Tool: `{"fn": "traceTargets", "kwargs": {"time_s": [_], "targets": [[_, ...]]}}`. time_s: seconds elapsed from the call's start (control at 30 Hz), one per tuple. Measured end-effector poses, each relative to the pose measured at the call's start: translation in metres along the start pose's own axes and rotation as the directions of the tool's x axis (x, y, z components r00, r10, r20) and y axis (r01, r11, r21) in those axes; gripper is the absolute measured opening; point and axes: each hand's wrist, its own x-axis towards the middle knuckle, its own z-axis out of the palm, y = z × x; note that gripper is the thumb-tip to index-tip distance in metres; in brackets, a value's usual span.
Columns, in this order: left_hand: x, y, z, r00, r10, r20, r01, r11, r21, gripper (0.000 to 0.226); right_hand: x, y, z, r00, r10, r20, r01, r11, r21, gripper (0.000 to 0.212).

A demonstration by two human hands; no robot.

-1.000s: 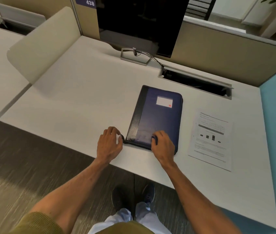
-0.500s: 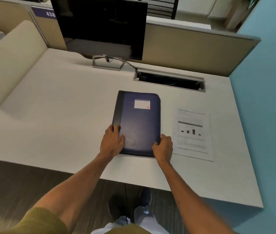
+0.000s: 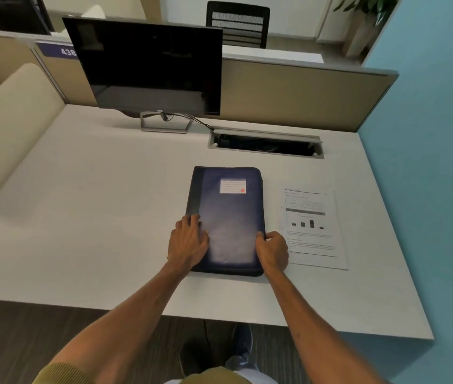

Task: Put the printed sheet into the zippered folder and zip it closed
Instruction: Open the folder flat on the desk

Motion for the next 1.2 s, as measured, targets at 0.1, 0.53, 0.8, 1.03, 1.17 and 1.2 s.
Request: {"fn": "traceTargets", "kwargs": {"time_s": [0.1, 0.53, 0.8, 1.03, 1.17, 1.2], "targets": [[0.009, 0.011, -0.014, 0.996, 0.088, -0.006, -0.088, 0.993, -0.082, 0.05, 0.007, -0.024, -0.007, 1.0, -0.005, -0.016, 0.007, 0.995, 0.096, 0.041], [0.056, 0.022, -0.113, 0.988, -0.063, -0.142, -0.011, 0.882, -0.471, 0.072, -0.065, -0.15, 0.043, 0.935, -0.353, -0.023, 0.324, 0.828, 0.458, 0.057], [0.061, -0.071, -0.172, 0.993, -0.121, -0.019, 0.085, 0.796, -0.6, 0.046, -0.09, -0.153, 0.123, 0.699, -0.679, 0.224, 0.642, 0.734, 0.221, 0.035], [0.061, -0.151, -0.17, 0.967, -0.219, -0.133, 0.181, 0.952, -0.246, 0.045, -0.092, -0.119, 0.161, 0.568, -0.613, 0.548, 0.799, 0.571, -0.188, 0.073], [0.059, -0.172, -0.146, 0.969, -0.23, -0.093, 0.22, 0.97, -0.106, 0.068, -0.096, -0.107, 0.171, 0.521, -0.57, 0.636, 0.846, 0.442, -0.297, 0.075], [0.058, -0.175, -0.14, 0.97, -0.226, -0.087, 0.221, 0.973, -0.068, 0.075, -0.096, -0.106, 0.173, 0.512, -0.563, 0.648, 0.854, 0.418, -0.311, 0.075]]}}
